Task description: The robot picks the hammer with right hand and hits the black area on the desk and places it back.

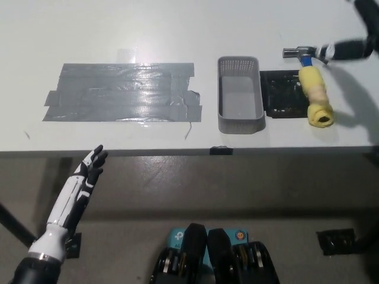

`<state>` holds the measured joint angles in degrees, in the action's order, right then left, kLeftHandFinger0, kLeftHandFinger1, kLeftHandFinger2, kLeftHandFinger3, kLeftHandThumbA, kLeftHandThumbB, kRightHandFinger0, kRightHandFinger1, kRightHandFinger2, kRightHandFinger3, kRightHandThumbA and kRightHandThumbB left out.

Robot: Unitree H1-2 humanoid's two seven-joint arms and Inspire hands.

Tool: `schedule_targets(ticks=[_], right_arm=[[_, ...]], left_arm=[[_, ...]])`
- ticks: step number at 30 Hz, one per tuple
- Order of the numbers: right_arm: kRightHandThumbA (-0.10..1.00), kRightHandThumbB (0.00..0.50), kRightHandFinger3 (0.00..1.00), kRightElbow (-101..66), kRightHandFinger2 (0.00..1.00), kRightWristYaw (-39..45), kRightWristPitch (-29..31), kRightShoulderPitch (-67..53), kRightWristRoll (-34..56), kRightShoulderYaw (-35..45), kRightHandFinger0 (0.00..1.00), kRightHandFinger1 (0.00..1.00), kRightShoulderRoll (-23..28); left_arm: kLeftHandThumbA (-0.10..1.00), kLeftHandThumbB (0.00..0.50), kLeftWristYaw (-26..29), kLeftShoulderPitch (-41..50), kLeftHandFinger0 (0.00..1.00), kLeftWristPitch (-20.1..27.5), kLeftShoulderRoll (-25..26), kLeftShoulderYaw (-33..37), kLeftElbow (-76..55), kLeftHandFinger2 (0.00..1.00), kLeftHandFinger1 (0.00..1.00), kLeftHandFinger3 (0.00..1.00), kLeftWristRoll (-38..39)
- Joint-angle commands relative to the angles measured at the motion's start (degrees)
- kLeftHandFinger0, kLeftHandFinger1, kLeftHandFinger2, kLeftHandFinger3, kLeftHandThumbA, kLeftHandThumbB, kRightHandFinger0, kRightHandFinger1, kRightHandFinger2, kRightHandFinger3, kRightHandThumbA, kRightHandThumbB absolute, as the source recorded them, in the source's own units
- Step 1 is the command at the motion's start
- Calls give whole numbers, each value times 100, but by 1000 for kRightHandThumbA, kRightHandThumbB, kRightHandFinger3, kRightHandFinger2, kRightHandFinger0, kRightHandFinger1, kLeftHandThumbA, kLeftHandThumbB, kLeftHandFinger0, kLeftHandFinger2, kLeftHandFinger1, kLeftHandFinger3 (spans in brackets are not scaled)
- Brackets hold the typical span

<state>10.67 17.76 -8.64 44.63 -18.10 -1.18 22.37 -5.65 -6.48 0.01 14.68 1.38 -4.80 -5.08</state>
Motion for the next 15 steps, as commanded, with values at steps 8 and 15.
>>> schedule_targets(ticks=[8, 15], right_arm=[[1000, 271, 1000, -4331, 1000, -791, 437, -1645, 405, 514, 1000, 1000, -934], [1000, 245, 1000, -4249, 1000, -827, 1077, -2819, 190, 84, 1000, 1000, -1401]], left_arm=[[1000, 197, 46, -1044, 1000, 46, 30, -57, 128, 1000, 1000, 1000, -150], [1000, 218, 23, -786, 1000, 172, 36, 8, 103, 1000, 1000, 1000, -231]])
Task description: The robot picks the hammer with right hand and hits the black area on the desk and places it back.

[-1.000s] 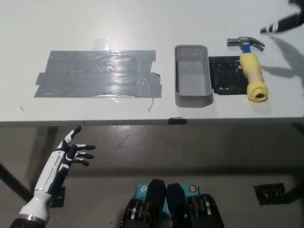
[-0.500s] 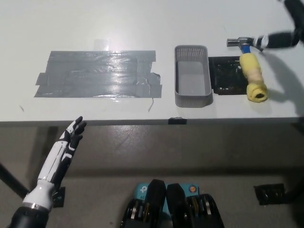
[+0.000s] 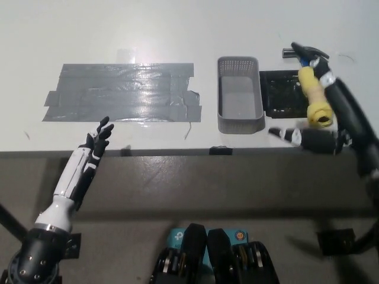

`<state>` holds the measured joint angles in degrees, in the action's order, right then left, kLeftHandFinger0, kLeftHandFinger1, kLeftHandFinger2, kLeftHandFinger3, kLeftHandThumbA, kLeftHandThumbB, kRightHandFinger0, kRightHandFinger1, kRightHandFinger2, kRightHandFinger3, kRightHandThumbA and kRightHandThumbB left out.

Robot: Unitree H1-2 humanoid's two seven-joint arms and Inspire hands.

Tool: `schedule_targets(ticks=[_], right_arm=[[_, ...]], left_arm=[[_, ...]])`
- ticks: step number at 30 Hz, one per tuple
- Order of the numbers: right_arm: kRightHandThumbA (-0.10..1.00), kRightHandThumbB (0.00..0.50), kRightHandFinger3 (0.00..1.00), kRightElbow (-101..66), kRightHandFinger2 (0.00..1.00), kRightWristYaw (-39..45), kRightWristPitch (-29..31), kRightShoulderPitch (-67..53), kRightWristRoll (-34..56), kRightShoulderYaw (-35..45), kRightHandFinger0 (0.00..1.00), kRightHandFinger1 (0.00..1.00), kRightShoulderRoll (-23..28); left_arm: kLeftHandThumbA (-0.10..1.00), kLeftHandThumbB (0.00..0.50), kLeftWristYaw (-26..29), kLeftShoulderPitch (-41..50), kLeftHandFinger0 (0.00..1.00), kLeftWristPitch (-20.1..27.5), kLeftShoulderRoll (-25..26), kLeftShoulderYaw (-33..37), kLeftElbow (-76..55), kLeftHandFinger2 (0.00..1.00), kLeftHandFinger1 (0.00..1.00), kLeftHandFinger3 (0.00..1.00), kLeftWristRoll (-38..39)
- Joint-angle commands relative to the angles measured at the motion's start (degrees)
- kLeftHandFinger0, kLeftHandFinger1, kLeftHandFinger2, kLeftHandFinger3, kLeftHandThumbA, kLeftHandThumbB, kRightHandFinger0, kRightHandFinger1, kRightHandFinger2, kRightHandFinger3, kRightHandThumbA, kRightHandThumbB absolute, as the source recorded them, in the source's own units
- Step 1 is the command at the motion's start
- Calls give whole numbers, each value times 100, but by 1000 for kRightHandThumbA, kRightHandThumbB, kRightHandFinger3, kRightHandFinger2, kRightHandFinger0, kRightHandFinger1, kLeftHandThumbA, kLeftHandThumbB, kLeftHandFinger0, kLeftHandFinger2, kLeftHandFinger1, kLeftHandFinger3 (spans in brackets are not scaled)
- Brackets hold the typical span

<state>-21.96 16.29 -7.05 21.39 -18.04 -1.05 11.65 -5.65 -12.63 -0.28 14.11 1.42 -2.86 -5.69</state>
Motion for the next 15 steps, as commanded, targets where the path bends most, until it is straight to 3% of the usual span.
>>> schedule_targets(ticks=[1, 4, 8, 10, 15], right_arm=[[1000, 233, 1000, -902, 1000, -715, 993, -629, 171, 61, 1000, 1000, -381], [1000, 259, 1000, -209, 1000, -982, 1324, -1000, 117, 110, 1000, 1000, -617], [1000, 229, 1000, 838, 1000, -1451, 1923, -1392, -194, 130, 1000, 1000, -762], [1000, 260, 1000, 1177, 1000, -1474, 1907, -1604, -258, 80, 1000, 1000, -746], [1000, 260, 1000, 1385, 1000, -1383, 1967, -2006, -70, -26, 1000, 1000, -711]], left_arm=[[1000, 210, 18, -88, 1000, 206, 84, 18, -121, 1000, 1000, 1000, -180], [1000, 194, 8, 84, 1000, 230, 60, 16, -172, 1000, 1000, 1000, -163], [1000, 202, -21, 381, 1000, 258, 58, 41, -269, 1000, 1000, 1000, -149], [1000, 204, -37, 575, 1000, 240, 27, 52, -336, 1000, 1000, 1000, -92], [1000, 187, -50, 1014, 1000, 281, 29, 123, -542, 1000, 1000, 1000, -119]])
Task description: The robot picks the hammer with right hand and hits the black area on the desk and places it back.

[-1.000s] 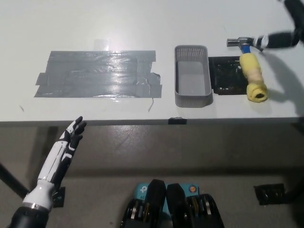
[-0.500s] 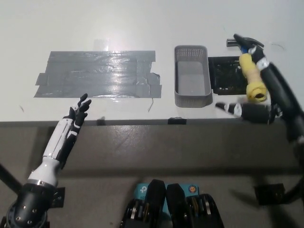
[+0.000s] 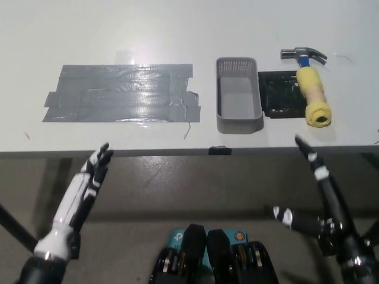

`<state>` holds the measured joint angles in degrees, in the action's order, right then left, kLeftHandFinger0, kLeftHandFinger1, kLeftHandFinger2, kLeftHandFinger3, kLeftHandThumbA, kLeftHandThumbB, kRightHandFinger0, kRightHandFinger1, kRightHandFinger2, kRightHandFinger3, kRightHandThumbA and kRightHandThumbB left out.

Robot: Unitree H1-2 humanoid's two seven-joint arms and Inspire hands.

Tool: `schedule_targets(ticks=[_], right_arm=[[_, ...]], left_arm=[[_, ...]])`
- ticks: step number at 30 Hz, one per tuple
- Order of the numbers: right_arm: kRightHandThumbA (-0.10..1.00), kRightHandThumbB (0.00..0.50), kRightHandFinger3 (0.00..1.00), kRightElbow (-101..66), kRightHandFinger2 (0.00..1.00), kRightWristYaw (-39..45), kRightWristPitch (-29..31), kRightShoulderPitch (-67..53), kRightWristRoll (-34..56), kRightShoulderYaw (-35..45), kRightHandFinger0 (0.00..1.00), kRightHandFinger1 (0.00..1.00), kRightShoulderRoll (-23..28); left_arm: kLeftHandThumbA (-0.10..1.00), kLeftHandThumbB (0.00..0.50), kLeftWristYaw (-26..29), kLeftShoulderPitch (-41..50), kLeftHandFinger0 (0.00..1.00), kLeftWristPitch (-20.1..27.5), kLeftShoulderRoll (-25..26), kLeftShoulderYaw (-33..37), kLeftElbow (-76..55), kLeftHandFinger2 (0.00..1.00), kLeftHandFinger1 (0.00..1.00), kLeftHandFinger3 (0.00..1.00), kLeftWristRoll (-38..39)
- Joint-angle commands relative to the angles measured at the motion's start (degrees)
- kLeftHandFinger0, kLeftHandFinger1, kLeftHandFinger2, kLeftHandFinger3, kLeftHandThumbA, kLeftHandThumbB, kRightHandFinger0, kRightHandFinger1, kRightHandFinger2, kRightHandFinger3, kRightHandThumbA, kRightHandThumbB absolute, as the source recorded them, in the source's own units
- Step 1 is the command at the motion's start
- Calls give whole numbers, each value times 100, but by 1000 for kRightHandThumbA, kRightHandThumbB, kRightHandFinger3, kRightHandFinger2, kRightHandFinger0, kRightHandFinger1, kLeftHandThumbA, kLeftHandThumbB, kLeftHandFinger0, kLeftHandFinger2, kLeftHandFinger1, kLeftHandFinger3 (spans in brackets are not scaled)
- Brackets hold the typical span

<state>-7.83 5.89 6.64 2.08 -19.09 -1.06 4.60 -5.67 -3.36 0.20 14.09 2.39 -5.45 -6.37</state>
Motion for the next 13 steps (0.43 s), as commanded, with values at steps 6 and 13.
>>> schedule_targets(ticks=[6, 13], right_arm=[[1000, 259, 1000, 140, 1000, -377, 770, -157, -30, -100, 1000, 1000, 57], [1000, 261, 1000, 170, 1000, -475, 891, -252, -193, -214, 1000, 1000, 89]], left_arm=[[1000, 180, -12, 124, 1000, 335, 40, 86, -243, 1000, 1000, 1000, -168], [1000, 180, -80, 172, 1000, 311, 40, 67, -242, 1000, 1000, 1000, -44]])
